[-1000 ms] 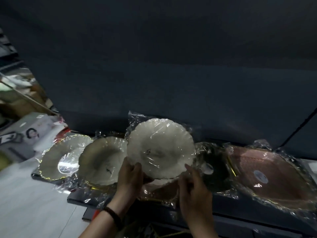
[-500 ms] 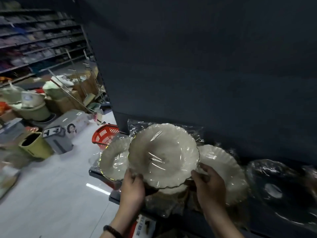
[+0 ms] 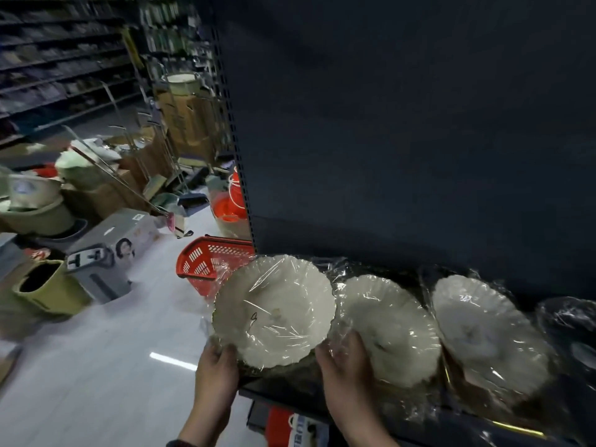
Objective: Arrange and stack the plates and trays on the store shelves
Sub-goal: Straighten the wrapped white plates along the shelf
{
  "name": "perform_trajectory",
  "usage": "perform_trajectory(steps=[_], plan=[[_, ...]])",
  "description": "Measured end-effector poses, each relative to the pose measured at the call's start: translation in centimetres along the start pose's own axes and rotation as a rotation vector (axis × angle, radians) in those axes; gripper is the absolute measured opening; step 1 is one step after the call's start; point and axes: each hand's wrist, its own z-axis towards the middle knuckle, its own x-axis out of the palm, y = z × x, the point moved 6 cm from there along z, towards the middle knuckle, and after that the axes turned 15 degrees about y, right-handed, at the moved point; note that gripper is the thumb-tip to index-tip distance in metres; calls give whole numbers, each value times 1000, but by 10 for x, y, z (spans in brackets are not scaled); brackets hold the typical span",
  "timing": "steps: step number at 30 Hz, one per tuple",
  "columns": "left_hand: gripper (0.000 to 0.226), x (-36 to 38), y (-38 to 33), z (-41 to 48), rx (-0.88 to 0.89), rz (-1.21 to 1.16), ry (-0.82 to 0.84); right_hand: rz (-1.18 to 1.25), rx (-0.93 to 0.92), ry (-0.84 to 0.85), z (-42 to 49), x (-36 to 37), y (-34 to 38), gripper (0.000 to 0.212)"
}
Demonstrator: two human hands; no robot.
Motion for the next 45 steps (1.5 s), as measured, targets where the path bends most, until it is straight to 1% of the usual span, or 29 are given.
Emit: perform_trajectory(steps=[3,6,8,10,11,13,14,15,16,17,18,19,20,21,22,24,25,27,29,31,33,36,39,42,45], plan=[[31,-3,1,24,23,29,37,-18,35,93,0,27,-2,49],[26,-2,6,51,16,30,65,-94,40,141,4,42,2,64],[27,-1,4,61,7,59,70,-168,85,183,4,50,3,74],[30,2,1,68,14,117,88,-309,130,247,-1,57,8,84],[31,5,-1,72,35,179,93,-429,147,275,-4,61,9,91],[33,12,-4,79,99,329,94,-691,115,245,-6,64,12,98],[29,16,-4,83,115,386,85,-800,81,219,-5,65,18,97],[20,19,-4,84,111,424,83,-882,63,228,-4,69,22,92],[11,20,-3,84,101,468,78,-944,46,254,-3,73,25,87],[9,22,-2,86,95,520,96,-994,43,289,-3,77,27,83],[17,23,0,87,77,578,126,-1030,58,319,-1,79,25,81],[33,23,4,88,46,627,160,-1053,88,345,2,80,20,82],[52,21,6,86,34,657,168,-1067,122,370,4,81,14,84],[69,17,6,85,70,672,144,-1073,161,392,6,81,6,86],[79,14,4,81,146,693,100,-1078,189,410,8,80,-2,87],[84,12,3,72,313,800,37,-1098,211,426,11,79,-14,89],[84,15,5,68,388,864,48,-1104,211,423,12,79,-18,90],[81,24,15,65,450,935,126,-1087,223,421,14,77,-27,92],[80,29,23,67,408,975,189,-1043,239,435,16,76,-35,94],[79,33,28,72,326,1037,223,-993,233,439,19,73,-43,97],[78,35,30,77,283,1062,246,-984,223,444,21,71,-49,101],[77,39,33,79,260,1050,257,-968,227,472,24,74,-54,109],[77,39,31,88,272,1034,232,-941,206,469,32,78,-53,116],[79,35,25,112,273,1048,236,-971,157,444,49,80,-46,117],[81,32,18,138,240,1034,296,-950,175,406,69,86,-38,114]])
